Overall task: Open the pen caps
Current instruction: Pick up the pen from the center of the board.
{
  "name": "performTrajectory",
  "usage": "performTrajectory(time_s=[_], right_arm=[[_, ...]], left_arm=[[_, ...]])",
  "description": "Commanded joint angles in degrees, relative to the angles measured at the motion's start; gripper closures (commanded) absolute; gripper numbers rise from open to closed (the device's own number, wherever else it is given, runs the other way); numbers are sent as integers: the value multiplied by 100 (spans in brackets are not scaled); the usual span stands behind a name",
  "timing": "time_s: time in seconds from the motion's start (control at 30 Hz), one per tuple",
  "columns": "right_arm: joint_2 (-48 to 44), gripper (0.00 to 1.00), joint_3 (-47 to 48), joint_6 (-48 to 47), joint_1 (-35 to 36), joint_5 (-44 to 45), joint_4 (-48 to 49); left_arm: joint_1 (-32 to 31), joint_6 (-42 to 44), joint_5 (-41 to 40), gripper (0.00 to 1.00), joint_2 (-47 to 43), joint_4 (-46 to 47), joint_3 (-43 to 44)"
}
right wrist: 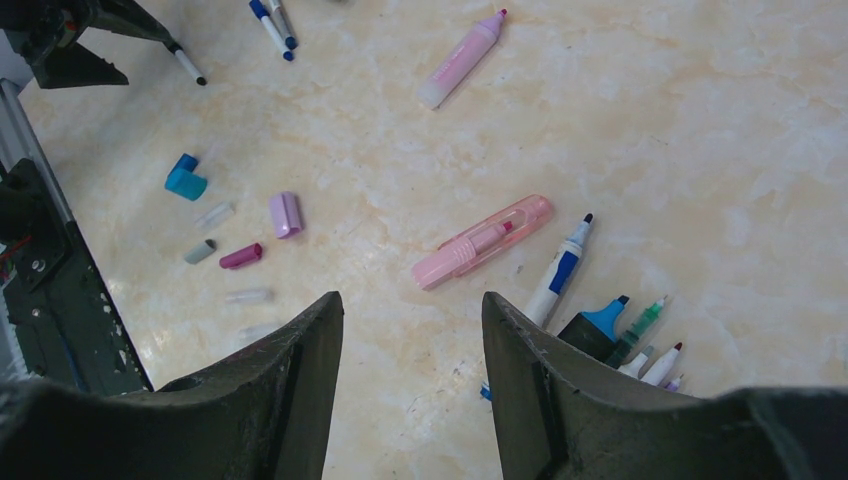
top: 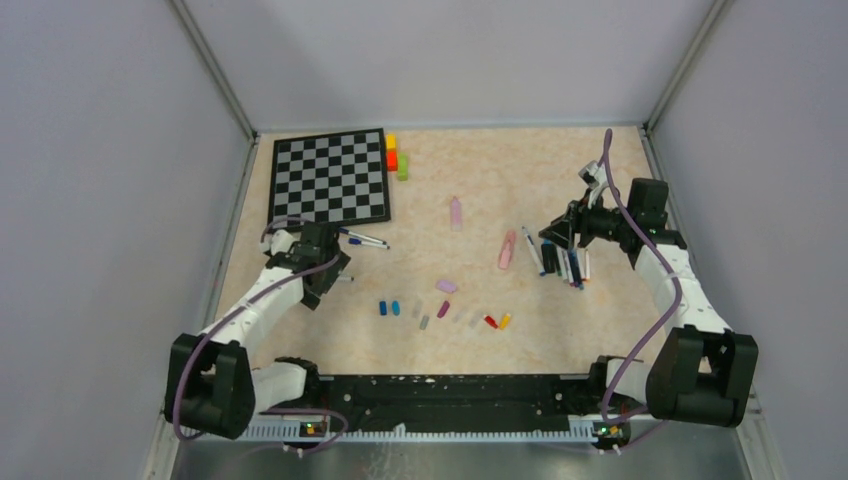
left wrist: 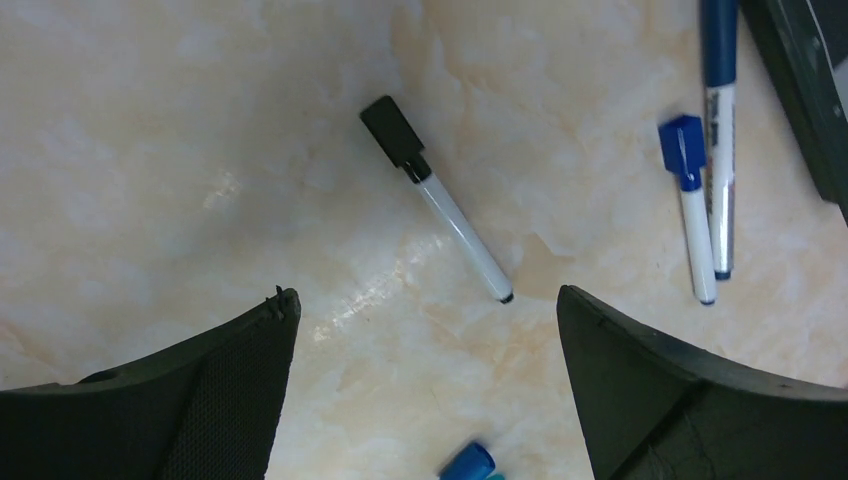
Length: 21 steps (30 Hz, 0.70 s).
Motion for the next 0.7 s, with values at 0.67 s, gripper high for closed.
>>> performTrajectory(time_s=[0.67], right_arm=[[-30, 48, 86, -121, -61, -86, 133]], left_arm=[[1371, 334, 569, 36, 1804, -72, 1098]])
